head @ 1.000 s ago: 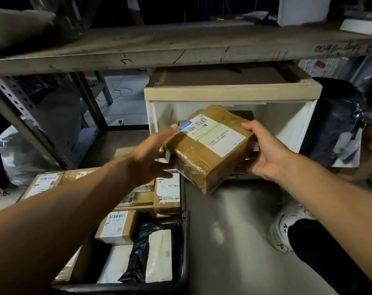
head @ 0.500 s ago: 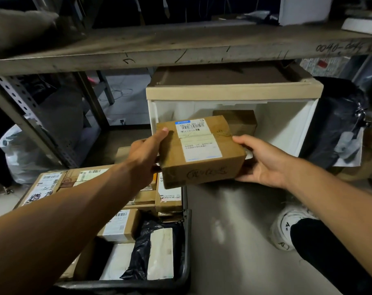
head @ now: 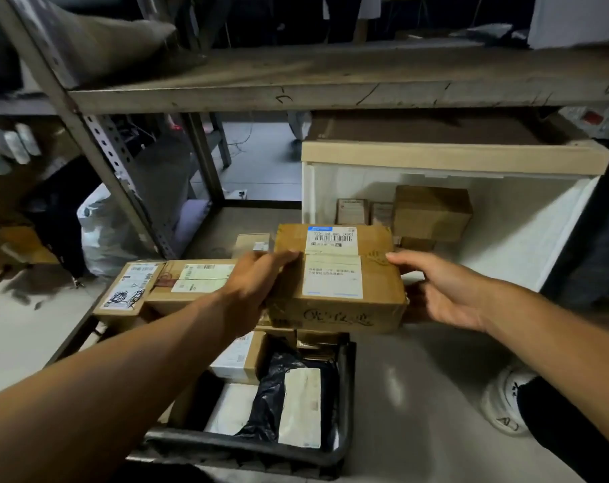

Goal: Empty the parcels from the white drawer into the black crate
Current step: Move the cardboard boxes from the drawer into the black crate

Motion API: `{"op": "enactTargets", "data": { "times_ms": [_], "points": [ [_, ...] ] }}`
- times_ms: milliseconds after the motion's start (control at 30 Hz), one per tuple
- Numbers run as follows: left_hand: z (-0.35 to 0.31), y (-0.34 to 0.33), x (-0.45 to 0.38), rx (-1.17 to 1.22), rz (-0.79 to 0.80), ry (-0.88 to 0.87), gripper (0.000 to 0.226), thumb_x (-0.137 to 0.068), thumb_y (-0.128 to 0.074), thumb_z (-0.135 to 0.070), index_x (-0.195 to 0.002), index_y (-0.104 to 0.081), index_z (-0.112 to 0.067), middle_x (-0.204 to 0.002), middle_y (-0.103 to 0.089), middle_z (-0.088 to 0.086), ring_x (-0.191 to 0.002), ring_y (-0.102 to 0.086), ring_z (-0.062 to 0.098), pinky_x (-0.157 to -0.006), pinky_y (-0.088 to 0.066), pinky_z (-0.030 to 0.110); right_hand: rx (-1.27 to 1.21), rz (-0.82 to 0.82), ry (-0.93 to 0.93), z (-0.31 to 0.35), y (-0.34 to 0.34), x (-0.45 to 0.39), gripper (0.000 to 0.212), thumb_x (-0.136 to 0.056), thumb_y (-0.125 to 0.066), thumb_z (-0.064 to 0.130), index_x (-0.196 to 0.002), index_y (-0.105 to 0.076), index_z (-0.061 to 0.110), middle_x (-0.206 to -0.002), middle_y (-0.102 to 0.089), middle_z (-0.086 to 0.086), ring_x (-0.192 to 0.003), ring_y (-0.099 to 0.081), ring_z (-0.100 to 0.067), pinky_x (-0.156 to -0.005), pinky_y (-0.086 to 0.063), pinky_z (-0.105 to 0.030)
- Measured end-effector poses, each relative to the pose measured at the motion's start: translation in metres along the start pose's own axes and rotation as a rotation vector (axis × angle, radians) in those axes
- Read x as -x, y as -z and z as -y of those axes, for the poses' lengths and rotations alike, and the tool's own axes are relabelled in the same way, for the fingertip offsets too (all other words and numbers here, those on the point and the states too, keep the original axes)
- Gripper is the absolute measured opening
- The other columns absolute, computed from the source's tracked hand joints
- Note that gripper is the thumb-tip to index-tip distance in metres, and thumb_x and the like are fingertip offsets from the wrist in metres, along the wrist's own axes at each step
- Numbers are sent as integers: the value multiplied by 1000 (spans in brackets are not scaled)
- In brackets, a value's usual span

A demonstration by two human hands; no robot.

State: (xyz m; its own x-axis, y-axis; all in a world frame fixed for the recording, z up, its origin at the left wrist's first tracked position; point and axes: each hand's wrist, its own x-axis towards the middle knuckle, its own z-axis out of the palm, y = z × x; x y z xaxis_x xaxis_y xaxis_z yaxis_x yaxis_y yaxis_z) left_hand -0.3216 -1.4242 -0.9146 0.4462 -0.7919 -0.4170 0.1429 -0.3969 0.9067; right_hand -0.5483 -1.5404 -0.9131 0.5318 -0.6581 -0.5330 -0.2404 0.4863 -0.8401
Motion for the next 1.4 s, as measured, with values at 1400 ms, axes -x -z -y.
{"op": "enactTargets", "data": {
  "times_ms": [1400],
  "points": [
    [153, 310, 15, -718, -391, 273, 24, -74, -78, -25, -89, -60, -22, -103, -58, 2, -99, -57, 27, -72, -47, 35, 231, 262, -268, -133, -383, -129, 87, -92, -68, 9, -160, -17, 26, -155, -38, 2, -120, -47, -17, -104, -49, -45]
  ]
}}
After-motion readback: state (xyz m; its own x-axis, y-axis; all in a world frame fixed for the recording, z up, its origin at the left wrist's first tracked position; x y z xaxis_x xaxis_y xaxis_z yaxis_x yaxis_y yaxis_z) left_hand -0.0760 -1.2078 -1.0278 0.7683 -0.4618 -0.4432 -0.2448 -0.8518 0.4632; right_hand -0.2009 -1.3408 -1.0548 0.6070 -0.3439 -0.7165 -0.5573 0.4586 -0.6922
